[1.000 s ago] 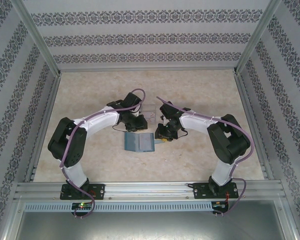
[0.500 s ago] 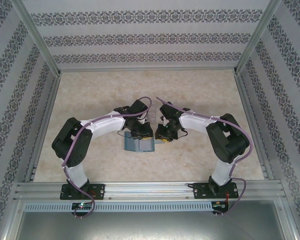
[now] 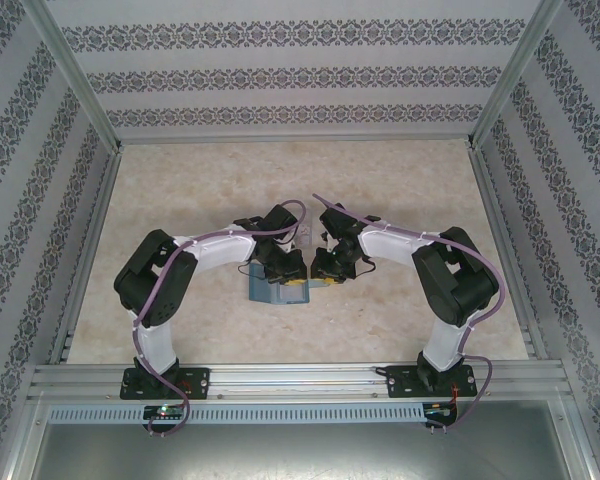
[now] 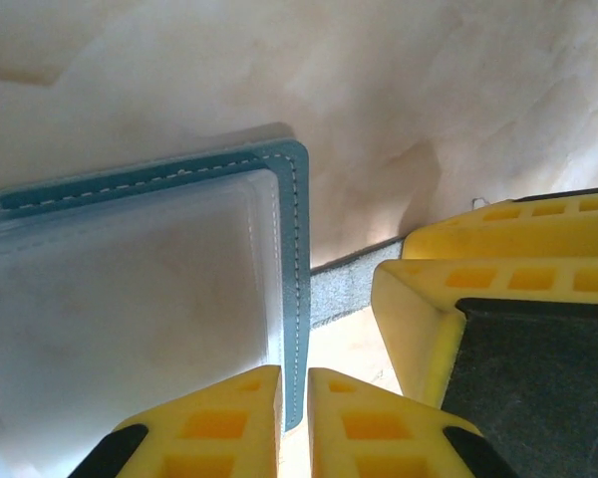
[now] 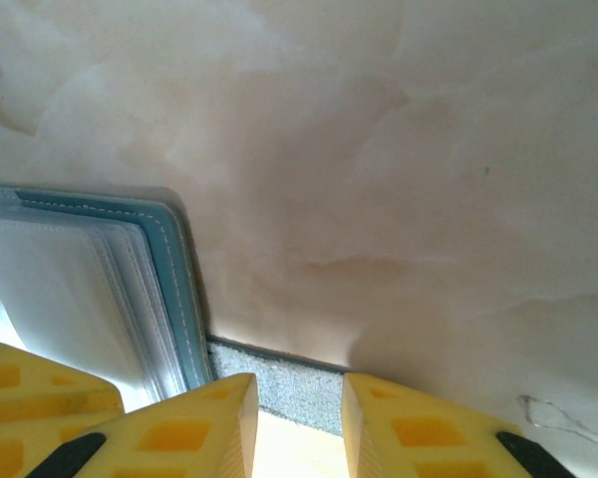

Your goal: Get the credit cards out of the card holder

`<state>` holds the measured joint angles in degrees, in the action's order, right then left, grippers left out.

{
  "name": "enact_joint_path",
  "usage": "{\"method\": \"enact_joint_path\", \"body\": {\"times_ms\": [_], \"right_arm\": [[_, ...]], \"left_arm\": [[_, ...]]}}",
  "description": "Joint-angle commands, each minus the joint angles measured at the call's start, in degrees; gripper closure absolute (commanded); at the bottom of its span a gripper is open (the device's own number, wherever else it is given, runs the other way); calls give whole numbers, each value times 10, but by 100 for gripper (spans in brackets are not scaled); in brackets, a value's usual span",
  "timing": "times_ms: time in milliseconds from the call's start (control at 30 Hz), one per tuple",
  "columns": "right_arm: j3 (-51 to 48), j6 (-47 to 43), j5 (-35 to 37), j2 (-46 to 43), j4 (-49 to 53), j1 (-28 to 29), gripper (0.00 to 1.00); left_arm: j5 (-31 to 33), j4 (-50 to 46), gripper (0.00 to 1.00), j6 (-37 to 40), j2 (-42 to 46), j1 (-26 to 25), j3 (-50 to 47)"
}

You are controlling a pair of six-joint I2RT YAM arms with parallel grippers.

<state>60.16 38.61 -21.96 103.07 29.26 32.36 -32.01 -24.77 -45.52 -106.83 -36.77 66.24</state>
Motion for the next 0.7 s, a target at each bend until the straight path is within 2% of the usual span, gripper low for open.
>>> {"method": "enact_joint_path", "body": {"times_ms": [0, 200, 667], "right_arm": [[2, -9, 11, 16, 11, -4, 71], [2, -9, 11, 18, 12, -5, 71], [6, -12, 11, 18, 16, -7, 71]], "left_arm": [[-9, 6, 85, -1, -19, -4, 0], [4, -18, 85, 13, -25, -5, 5], [109, -161, 76, 61, -36, -24, 66]]}}
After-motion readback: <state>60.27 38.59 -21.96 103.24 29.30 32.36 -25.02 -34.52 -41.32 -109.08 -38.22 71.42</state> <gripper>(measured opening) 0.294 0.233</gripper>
